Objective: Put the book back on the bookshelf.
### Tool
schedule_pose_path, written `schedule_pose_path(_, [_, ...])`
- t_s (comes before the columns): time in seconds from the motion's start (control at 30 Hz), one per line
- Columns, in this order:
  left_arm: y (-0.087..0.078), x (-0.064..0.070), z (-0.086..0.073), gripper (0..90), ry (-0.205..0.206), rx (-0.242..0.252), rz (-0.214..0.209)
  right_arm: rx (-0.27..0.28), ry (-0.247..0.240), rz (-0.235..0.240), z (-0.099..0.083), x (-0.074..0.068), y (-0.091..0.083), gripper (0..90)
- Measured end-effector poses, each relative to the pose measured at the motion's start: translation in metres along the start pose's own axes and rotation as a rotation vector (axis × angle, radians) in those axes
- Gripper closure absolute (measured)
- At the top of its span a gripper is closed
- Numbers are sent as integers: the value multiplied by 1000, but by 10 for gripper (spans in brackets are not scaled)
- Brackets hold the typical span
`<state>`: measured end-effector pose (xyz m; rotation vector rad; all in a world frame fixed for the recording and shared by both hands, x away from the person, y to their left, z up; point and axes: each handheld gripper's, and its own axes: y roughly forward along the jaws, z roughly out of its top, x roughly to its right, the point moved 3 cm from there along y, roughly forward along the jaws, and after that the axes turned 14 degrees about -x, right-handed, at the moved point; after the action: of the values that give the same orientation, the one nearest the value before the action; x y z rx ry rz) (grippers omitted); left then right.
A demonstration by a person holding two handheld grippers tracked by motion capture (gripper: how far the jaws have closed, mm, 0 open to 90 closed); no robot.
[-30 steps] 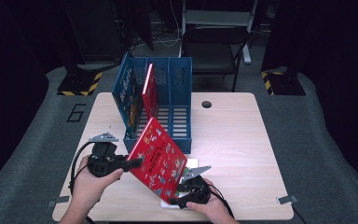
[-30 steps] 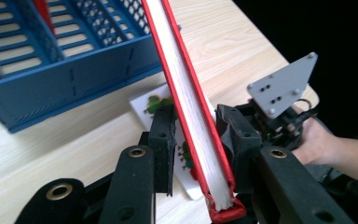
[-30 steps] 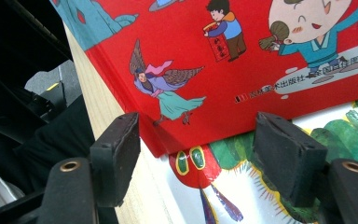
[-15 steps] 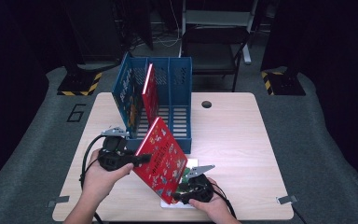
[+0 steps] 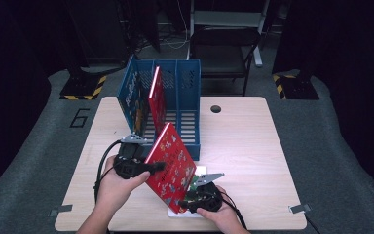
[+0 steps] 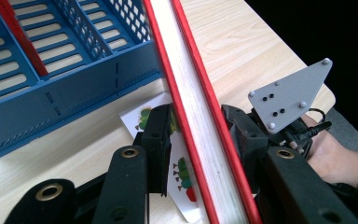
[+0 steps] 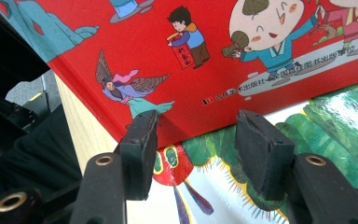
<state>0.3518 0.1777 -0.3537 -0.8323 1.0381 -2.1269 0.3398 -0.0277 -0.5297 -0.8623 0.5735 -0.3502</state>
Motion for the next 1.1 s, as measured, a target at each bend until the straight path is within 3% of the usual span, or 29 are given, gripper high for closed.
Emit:
schedule_pose_path(0.13, [0,3,2,649,20,-18,29,4,3,1,0,-1,0,487])
schedule_pose_path(0.27, [-1,1,3,696,56,-56,133,5,5,-2,0,-1,0,486])
schedule_pose_path(0.5, [-1,-8,6,720,28,-68,77,10,4,-1,1,-1,1,482])
schedule_pose_path(0.8, [-6,-13,15,779,62,-90,6,7,13,2,1,-1,0,474])
schedule_pose_path(0.9, [-9,-8,20,792,108,-104,35,13,13,-3,1,0,0,471])
schedule_pose_path(1.1, [-8,0,23,789,147,-111,61,10,26,-3,0,1,-1,467])
